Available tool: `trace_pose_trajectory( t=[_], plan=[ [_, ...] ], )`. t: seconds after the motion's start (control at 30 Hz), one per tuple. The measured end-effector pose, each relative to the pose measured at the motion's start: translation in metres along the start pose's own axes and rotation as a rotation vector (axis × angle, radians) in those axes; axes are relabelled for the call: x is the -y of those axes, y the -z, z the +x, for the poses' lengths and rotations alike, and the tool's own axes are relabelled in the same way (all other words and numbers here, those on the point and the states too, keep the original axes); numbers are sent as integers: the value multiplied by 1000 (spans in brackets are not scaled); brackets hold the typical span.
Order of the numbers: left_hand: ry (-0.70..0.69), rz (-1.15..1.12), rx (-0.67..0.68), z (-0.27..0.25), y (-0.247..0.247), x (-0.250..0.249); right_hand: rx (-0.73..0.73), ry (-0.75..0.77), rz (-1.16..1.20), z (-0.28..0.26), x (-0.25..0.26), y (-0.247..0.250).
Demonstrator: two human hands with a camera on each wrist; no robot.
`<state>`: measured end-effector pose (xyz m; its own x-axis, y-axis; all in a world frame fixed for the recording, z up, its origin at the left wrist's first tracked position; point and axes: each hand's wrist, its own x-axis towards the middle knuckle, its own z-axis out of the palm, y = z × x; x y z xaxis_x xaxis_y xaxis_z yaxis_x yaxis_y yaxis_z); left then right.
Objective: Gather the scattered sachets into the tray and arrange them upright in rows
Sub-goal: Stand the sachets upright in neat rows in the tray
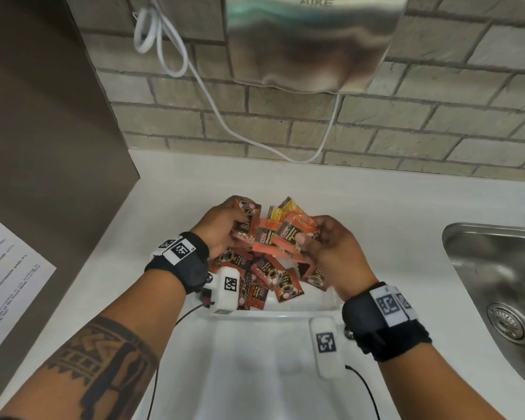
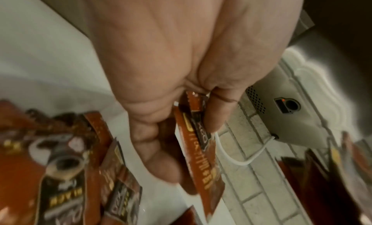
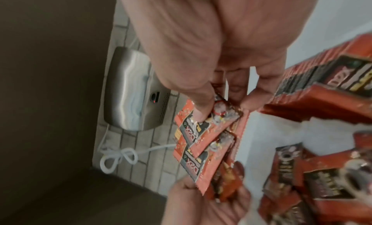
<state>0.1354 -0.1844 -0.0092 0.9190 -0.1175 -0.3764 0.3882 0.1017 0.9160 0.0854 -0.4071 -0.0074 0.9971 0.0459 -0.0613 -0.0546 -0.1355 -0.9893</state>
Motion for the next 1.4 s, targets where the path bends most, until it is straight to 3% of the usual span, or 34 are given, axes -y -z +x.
trace_pose_trajectory(
  t=[0.3,0.5,0.63,0.8,1.07,1.2,1.33,1.4],
  plan=[
    [27,-510,215,-8,-12,-2,-59,-187,198,22,12,-39],
    [18,-500,323,-6,-4,3,-161,-208,171,20,13,-58],
    [-2,-507,373,-8,2,9,-177,-139,-6,16,13,-67],
    [-38,-351,285,-12,4,11,-171,-20,-279,11,17,-75],
    [-70,-343,173,-13,10,14,-155,-98,-174,6,20,-65],
    [-95,-283,91,-14,8,10,-121,-151,-35,3,21,-45],
    [-138,-243,23,-15,0,8,-28,-240,459,-1,23,-19],
    [-145,-218,9,-15,-6,8,18,-261,525,-1,22,-9]
  ],
)
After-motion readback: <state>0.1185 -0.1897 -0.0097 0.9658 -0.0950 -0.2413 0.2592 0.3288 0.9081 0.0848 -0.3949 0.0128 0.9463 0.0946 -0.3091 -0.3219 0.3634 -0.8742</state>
